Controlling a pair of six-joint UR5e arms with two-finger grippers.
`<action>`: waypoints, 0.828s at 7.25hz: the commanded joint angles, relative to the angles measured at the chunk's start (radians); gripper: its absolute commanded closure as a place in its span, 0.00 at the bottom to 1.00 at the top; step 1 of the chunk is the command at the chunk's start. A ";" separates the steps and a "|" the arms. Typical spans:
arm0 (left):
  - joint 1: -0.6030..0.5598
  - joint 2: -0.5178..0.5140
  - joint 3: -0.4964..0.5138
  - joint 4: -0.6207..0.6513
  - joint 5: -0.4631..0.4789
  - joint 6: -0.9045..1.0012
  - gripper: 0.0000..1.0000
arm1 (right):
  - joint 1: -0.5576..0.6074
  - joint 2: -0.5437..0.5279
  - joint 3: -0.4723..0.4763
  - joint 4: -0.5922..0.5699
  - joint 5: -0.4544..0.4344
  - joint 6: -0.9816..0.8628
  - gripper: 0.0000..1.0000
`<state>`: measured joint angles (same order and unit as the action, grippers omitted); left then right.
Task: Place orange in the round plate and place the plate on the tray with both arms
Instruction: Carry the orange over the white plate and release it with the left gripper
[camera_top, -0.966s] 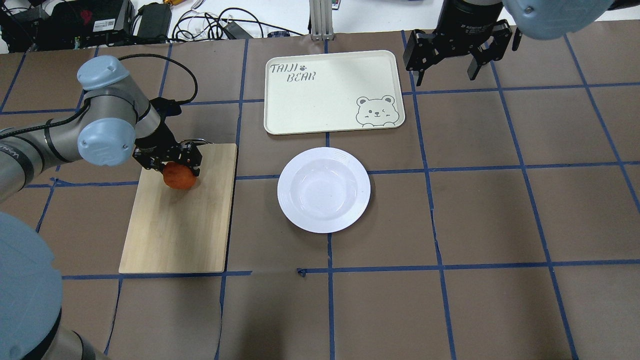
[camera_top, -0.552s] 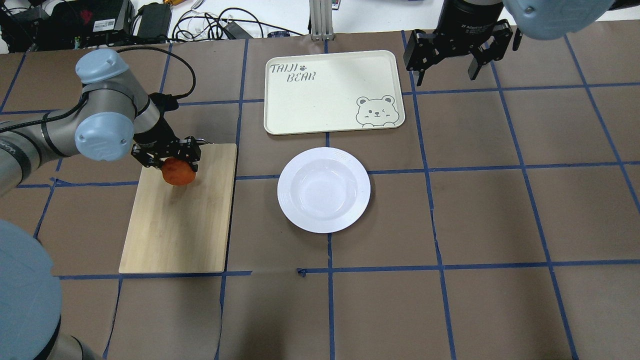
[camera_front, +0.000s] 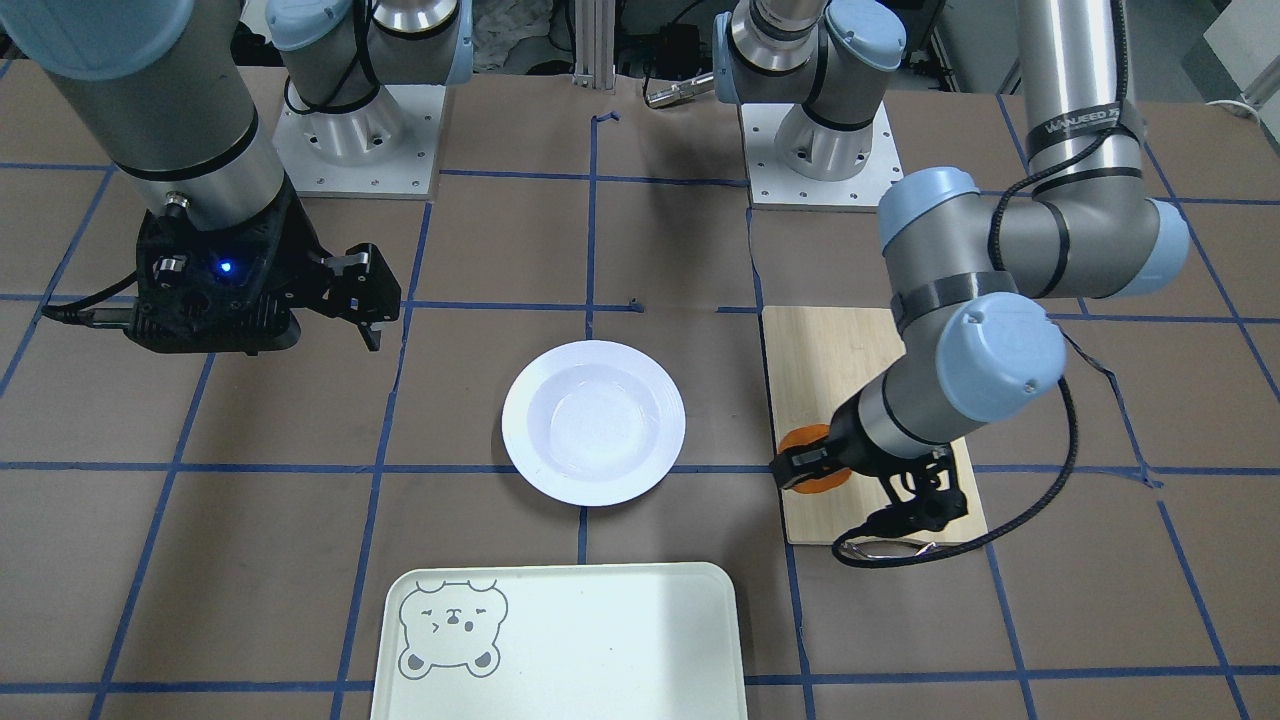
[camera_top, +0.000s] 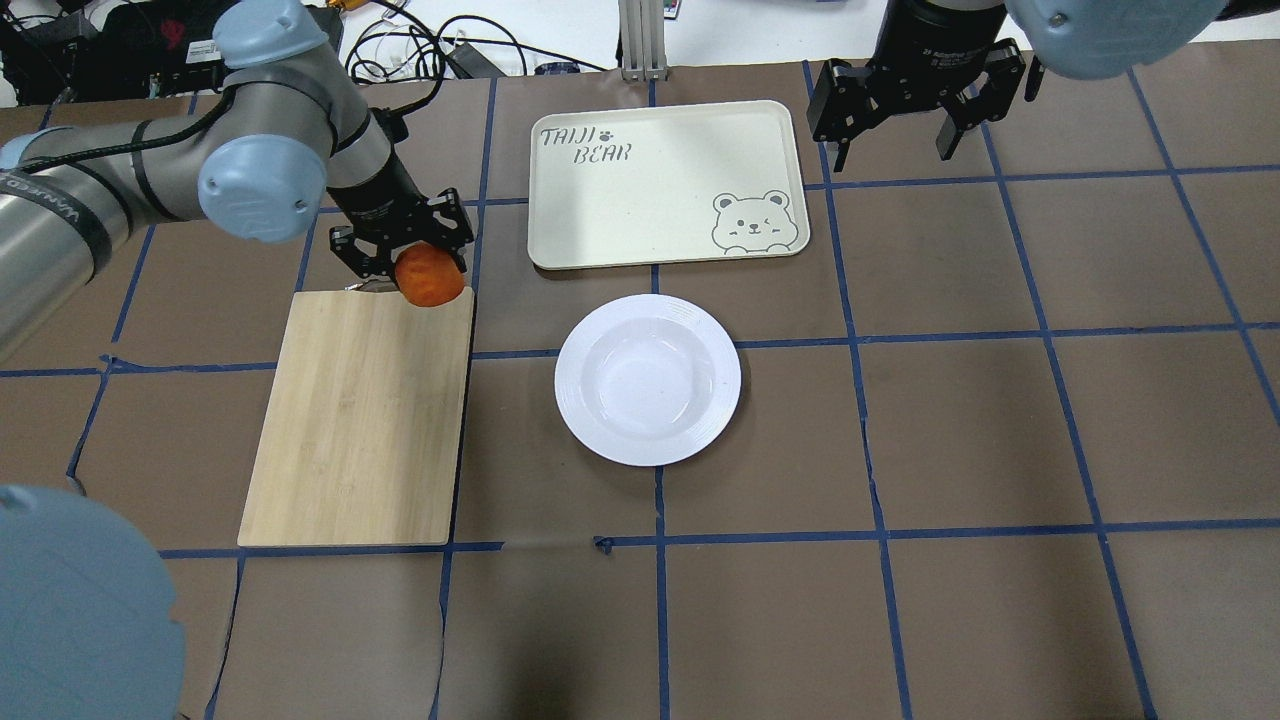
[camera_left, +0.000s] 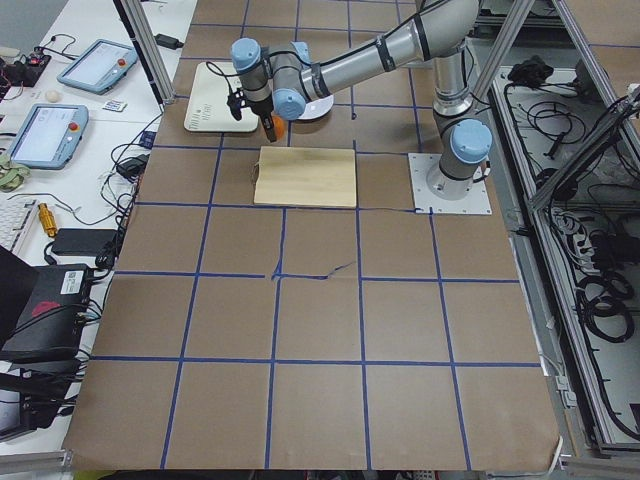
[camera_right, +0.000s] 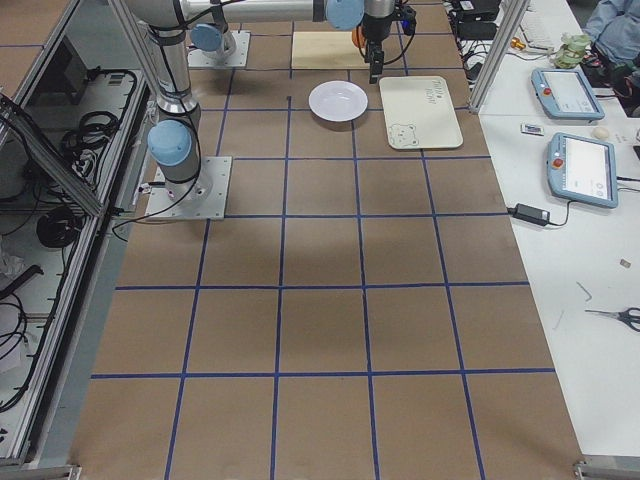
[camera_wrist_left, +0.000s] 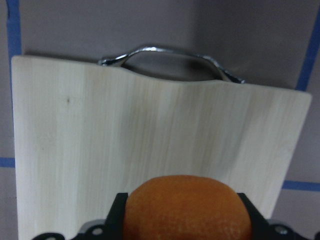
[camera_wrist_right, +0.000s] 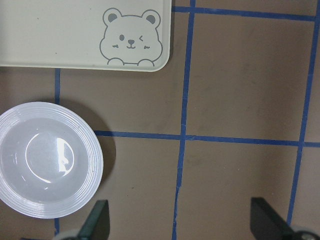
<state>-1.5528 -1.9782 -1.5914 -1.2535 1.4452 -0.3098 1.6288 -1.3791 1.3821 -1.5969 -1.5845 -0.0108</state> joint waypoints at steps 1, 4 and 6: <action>-0.135 -0.017 0.002 0.011 -0.068 -0.202 1.00 | 0.000 0.000 0.002 0.000 0.000 0.000 0.00; -0.279 -0.045 -0.038 0.043 -0.066 -0.302 0.94 | -0.001 -0.001 0.012 0.000 0.003 0.000 0.00; -0.302 -0.070 -0.071 0.135 -0.066 -0.331 0.10 | -0.001 -0.001 0.012 0.000 0.001 0.000 0.00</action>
<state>-1.8340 -2.0357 -1.6425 -1.1782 1.3791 -0.6168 1.6276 -1.3804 1.3938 -1.5969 -1.5819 -0.0107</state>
